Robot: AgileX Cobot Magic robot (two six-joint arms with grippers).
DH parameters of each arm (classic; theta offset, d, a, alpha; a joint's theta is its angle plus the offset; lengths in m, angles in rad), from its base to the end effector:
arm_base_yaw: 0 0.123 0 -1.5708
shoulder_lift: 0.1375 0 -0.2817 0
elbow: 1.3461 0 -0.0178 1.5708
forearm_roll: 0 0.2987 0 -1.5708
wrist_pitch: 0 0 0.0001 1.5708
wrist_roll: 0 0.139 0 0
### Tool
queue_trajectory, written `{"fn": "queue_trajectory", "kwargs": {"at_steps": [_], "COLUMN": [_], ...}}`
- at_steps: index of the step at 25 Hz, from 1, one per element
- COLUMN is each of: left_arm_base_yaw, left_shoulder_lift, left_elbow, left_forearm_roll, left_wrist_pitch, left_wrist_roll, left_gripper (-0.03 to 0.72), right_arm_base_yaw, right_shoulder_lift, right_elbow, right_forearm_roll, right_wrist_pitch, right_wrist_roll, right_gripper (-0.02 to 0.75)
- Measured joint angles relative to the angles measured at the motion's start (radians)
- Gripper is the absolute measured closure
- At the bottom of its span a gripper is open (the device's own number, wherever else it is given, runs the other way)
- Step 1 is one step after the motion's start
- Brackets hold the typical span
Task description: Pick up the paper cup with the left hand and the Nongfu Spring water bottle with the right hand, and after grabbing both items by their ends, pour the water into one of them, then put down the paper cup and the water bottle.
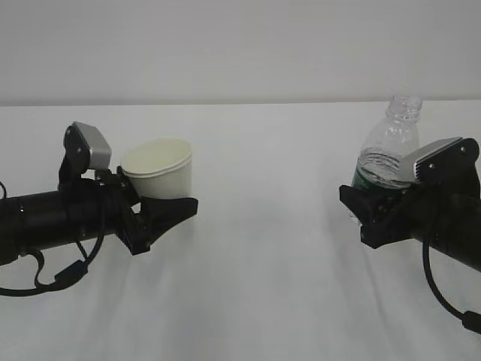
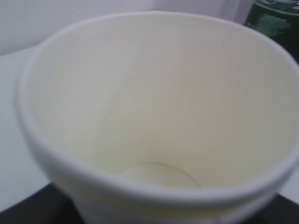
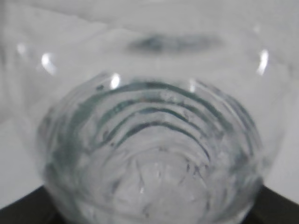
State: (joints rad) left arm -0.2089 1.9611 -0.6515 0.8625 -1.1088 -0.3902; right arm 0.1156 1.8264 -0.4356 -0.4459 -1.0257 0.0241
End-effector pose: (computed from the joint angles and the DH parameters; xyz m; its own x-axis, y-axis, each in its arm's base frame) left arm 0.3304 -0.1666 0.0610 -0.2221 0.1142 -0.9683 0.8096 0.5750 -0.1179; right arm 0.3183 0.0885 0.0585 -0.2106 -0.2276 -0.9507 -0.5123 0.8540 -0.0910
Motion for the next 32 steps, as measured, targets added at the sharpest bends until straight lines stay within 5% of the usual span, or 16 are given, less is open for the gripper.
{"fn": "queue_trajectory", "kwargs": {"at_steps": [9,32], "left_arm_base_yaw": [-0.137,-0.322], "left_shoulder_lift": [0.000,0.012], "left_elbow": [0.000,-0.022], "left_forearm_roll": [0.014,-0.050], "left_wrist_pitch": [0.000,0.000], "left_wrist_roll": [-0.002,0.093], "left_gripper": [0.214,0.225], "right_arm_base_yaw": [0.000,0.000], "right_shoulder_lift": [0.000,0.000], "right_elbow": [0.000,-0.052], "right_forearm_roll": [-0.051,-0.235], "right_wrist_pitch": [0.023,0.030], "right_wrist_roll": [0.011,0.056], "right_gripper": [0.268,0.268]}}
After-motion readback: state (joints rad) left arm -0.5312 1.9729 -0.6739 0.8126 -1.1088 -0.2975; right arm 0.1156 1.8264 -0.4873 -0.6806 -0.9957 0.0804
